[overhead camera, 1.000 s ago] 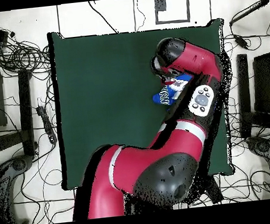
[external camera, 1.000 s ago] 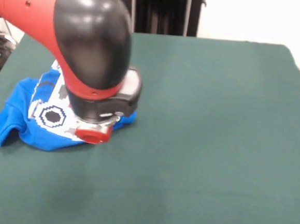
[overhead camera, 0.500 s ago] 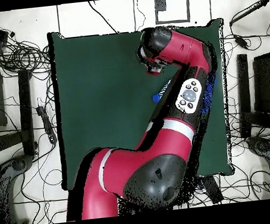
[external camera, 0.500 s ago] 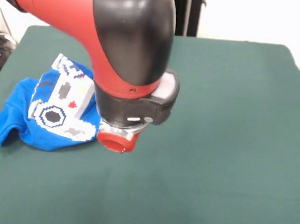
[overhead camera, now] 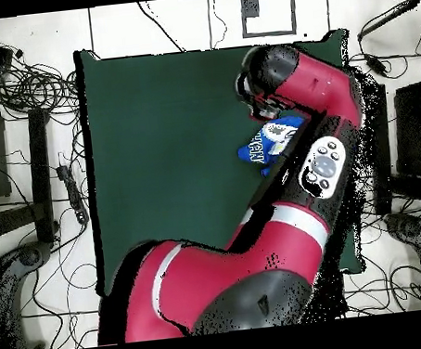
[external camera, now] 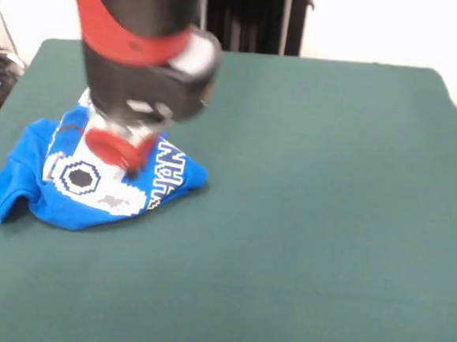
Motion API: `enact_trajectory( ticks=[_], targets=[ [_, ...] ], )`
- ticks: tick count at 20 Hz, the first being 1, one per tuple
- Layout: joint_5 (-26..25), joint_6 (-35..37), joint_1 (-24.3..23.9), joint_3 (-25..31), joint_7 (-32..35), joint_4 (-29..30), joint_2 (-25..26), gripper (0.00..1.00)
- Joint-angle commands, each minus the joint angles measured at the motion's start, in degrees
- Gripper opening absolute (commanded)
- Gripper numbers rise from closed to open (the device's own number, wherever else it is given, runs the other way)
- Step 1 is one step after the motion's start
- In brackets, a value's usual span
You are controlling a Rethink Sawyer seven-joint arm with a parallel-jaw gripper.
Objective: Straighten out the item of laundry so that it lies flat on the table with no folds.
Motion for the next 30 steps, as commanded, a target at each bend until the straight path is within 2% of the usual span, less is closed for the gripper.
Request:
enact_trajectory(
  ticks=[1, 5, 11, 21, 30],
  targets=[
    [-3.51, -8.62, -0.54, 9.2, -8.67, 20.86, -8.34, 0.0],
    [-4.42, -12.03, -0.88, 12.02, -9.87, 25.92, -10.4, 0.0],
    [-7.1, -16.58, -1.59, 15.05, -8.2, 27.63, -10.11, 0.0],
    [-10.29, -16.9, -2.21, 16.47, -4.04, 24.59, -8.53, 0.0],
    [-12.47, -13.99, -1.78, 14.81, -1.04, 20.94, -7.86, 0.0]
  ],
)
